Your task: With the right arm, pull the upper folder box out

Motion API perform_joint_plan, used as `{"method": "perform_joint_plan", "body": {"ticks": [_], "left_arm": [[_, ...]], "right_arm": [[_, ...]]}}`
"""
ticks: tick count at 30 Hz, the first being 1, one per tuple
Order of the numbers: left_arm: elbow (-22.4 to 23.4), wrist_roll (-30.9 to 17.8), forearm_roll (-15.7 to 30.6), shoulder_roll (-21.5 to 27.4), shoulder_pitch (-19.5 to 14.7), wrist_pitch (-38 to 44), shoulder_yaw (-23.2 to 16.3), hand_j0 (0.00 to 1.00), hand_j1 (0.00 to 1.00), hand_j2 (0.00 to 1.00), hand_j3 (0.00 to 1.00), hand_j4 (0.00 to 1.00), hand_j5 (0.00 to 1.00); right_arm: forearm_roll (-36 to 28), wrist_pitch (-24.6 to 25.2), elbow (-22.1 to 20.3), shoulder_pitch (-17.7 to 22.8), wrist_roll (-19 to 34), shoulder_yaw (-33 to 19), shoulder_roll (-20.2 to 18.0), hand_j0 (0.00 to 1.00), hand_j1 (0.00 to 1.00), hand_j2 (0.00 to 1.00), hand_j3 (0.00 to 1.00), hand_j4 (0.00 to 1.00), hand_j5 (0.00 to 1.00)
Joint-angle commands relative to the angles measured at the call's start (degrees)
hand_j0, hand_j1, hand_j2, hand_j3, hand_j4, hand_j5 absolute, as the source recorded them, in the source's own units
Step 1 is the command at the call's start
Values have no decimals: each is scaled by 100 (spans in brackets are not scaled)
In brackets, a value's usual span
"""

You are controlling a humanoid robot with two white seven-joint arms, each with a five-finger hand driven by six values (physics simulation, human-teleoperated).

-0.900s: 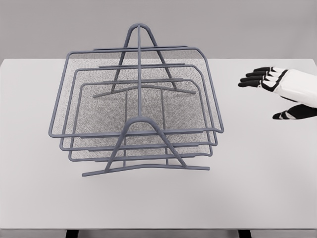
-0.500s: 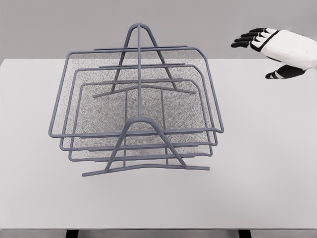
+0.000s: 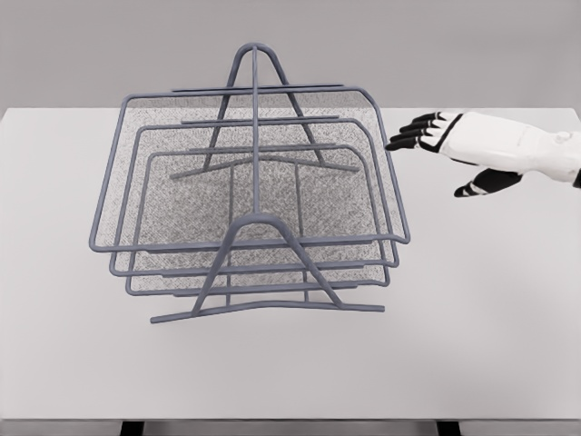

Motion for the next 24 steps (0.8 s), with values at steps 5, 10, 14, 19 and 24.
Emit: {"method": "perform_joint_plan", "body": {"ticks": [5, 10, 14, 19, 24], "left_arm": [[-3, -1, -3, 0, 0, 0, 0, 100, 100, 100, 100, 100, 100], [-3, -1, 6, 0, 0, 0, 0, 100, 100, 100, 100, 100, 100], [-2, -1, -3, 0, 0, 0, 0, 100, 100, 100, 100, 100, 100], [-3, -1, -3, 0, 0, 0, 0, 100, 100, 100, 100, 100, 100], [-3, -1, -3, 0, 0, 0, 0, 100, 100, 100, 100, 100, 100]], "right_arm": [[-16, 15, 55, -369, -3, 325, 254, 100, 100, 100, 100, 100, 100], [11, 15, 117, -396, 6, 580, 447, 100, 100, 100, 100, 100, 100], [28, 15, 205, -387, 6, 685, 386, 100, 100, 100, 100, 100, 100], [28, 15, 196, -378, 6, 694, 280, 100, 100, 100, 100, 100, 100], [20, 15, 196, -360, 6, 676, 34, 100, 100, 100, 100, 100, 100]]}}
